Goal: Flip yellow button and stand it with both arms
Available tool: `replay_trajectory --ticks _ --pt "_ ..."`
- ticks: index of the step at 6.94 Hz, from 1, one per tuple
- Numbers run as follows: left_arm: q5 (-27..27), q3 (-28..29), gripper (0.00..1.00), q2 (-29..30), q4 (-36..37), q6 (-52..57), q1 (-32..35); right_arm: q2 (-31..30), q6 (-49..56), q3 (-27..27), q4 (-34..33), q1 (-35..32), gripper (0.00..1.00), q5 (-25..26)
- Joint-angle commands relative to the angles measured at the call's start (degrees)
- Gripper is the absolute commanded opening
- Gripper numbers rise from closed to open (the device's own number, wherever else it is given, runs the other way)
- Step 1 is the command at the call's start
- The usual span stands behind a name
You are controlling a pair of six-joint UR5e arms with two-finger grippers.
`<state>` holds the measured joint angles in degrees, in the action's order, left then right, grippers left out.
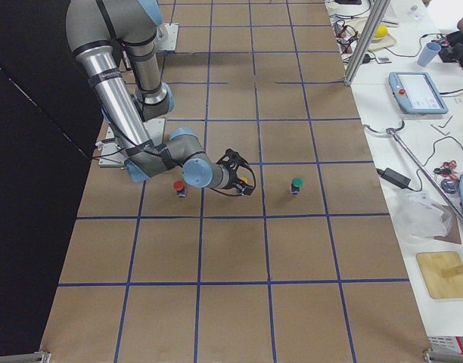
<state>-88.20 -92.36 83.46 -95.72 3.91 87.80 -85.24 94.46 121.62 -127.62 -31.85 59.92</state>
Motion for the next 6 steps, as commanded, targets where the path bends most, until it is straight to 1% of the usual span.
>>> replay_trajectory --ticks 1,2,3,4,5,6 --pt "0.0 -0.2 0.99 0.6 -0.1 0.0 0.0 -7.8 -20.8 -1.2 0.0 -7.8 1.0 8.0" --pt "0.0 -0.1 0.99 0.5 -0.3 0.0 -0.1 -8.6 -28.6 -5.2 3.7 -13.3 1.0 13.6" --pt "0.0 0.2 0.99 0.5 -0.2 0.0 -0.3 -8.6 -37.8 -13.1 14.9 -18.1 1.0 17.9" --pt "0.0 -0.3 0.99 0.2 -0.5 0.0 -0.2 -8.1 -47.2 -21.5 26.3 -22.1 1.0 18.9" --pt "-0.1 0.1 0.99 0.2 -0.7 0.0 -0.7 -7.8 -54.3 -26.6 33.8 -24.6 1.0 19.0" --pt "-0.3 -0.2 0.99 0.8 0.1 0.0 -0.9 -7.9 -61.2 -28.2 36.8 -28.1 1.0 21.2"
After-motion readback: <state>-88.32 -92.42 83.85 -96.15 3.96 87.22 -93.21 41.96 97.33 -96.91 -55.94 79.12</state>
